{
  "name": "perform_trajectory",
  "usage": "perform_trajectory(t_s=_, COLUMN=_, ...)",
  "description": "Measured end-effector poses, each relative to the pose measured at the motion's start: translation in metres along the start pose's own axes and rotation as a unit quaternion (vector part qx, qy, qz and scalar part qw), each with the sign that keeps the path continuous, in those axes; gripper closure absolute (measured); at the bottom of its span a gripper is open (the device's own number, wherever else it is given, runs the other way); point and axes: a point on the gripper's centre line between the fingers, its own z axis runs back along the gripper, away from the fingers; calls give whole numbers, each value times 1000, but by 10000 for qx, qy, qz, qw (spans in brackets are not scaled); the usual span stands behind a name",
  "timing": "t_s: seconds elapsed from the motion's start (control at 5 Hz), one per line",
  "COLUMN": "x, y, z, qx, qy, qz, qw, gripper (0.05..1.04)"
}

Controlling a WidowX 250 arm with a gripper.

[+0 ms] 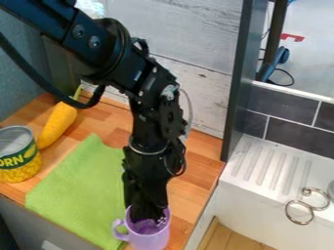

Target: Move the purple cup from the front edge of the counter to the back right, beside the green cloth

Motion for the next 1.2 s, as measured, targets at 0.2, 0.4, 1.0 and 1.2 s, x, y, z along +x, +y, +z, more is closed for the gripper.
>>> perform_trajectory(t_s=0.2, x=-1, y=-2, z=4, qx=9, qy=-166, qz=-18, qw=9999, gripper=985)
perform_trajectory(t_s=0.4, x=11, y=-10, z=16, qx=-32, qy=-249, qz=-273, qw=9993, gripper=996)
perform_trajectory(t_s=1.0, x=27, y=19, z=66, qx=36, qy=-971, qz=1663, qw=9813, gripper=996)
perform_trajectory(t_s=1.2, x=31, y=22, z=64, qx=49, qy=-1069, qz=2250, qw=9685, gripper=996)
